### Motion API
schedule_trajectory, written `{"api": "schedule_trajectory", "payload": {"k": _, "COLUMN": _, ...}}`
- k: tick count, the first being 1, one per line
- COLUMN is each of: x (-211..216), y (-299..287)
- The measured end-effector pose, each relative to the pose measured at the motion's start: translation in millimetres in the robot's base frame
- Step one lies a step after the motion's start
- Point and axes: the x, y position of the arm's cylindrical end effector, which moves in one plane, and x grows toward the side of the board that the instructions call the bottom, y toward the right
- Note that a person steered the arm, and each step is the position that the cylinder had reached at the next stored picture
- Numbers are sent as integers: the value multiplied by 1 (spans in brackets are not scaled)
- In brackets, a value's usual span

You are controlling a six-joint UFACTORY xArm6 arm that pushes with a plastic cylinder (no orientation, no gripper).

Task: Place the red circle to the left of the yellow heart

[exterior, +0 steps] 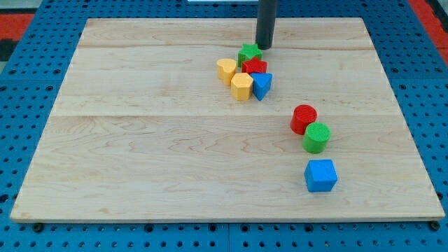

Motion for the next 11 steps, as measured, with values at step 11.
{"api": "schedule_trajectory", "payload": {"k": 11, "x": 167, "y": 52}}
